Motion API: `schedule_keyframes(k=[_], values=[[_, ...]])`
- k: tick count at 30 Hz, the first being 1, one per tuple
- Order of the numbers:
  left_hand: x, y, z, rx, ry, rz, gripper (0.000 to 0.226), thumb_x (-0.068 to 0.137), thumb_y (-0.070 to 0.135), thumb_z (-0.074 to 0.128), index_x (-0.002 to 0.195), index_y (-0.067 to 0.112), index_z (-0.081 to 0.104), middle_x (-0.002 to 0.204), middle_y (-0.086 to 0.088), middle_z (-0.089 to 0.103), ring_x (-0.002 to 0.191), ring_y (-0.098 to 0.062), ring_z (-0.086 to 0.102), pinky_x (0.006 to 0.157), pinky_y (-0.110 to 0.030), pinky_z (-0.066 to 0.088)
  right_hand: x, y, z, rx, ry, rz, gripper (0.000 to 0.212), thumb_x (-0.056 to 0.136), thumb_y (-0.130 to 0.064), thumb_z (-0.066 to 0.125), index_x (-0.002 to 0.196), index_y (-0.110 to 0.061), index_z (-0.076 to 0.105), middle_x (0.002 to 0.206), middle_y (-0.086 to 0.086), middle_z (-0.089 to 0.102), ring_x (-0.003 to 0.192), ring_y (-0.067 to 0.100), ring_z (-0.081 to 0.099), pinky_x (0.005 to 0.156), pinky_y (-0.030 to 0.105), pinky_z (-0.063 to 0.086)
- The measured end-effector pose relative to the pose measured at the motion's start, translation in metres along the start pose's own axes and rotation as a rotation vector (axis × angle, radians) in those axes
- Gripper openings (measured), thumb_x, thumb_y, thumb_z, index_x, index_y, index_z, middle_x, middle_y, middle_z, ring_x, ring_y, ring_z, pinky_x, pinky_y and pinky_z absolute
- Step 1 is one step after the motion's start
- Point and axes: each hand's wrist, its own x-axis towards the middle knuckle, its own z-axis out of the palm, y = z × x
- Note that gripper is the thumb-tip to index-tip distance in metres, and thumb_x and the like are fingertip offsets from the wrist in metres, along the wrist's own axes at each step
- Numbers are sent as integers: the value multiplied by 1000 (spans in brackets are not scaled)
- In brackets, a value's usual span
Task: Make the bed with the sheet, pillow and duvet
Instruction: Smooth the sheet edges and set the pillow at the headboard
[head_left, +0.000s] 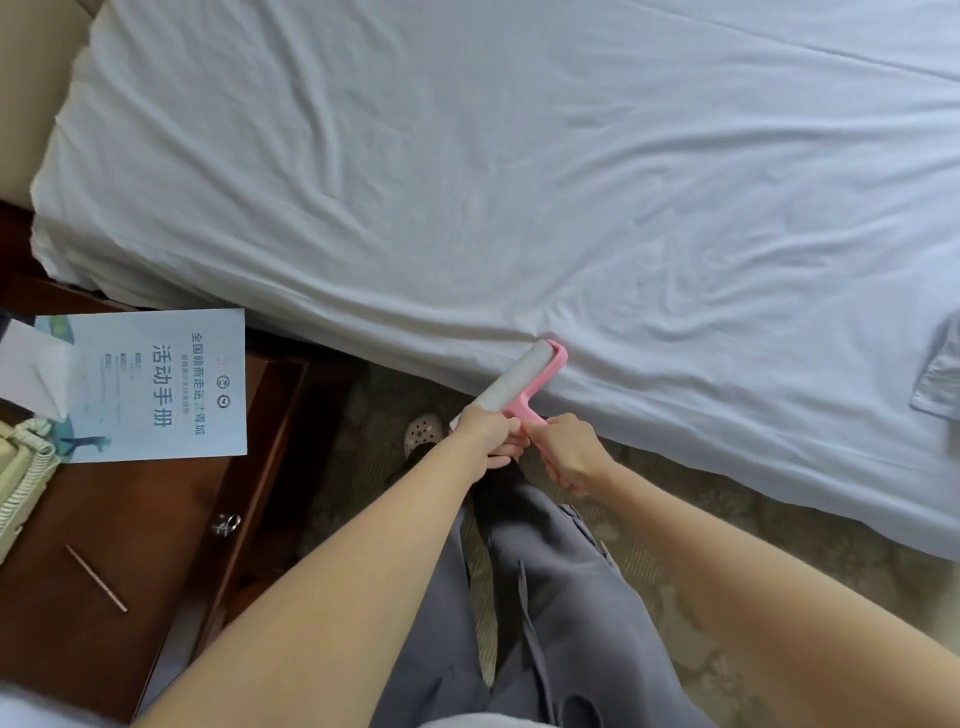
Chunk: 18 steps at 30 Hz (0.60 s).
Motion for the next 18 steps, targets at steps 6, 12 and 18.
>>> schedule_keyframes(k=[6,12,18], values=[[-36,11,-2,-53,-19,44,29,96,3,40,70,7,53,71,-7,56,61,-12,52,51,-18,45,-39,-20,-9,24,21,5,37,97,-32,42,63,-18,42,54,0,40,39,11,34,30,17,26],[-57,30,-43,-288,57,191,15,95,6,51,108,5,58,84,-7,62,73,-14,60,77,-30,51,-59,-77,1,-68,-11,-224,37,100,-31,38,78,-5,54,47,3,42,22,5,32,29,16,27],[-72,38,-137,-494,145,310,7,91,10,59,95,4,59,83,-7,63,76,-14,60,72,-28,51,-56,-155,61,-45,-125,-366,27,96,-19,39,102,-4,59,36,-7,41,29,8,34,33,20,29]])
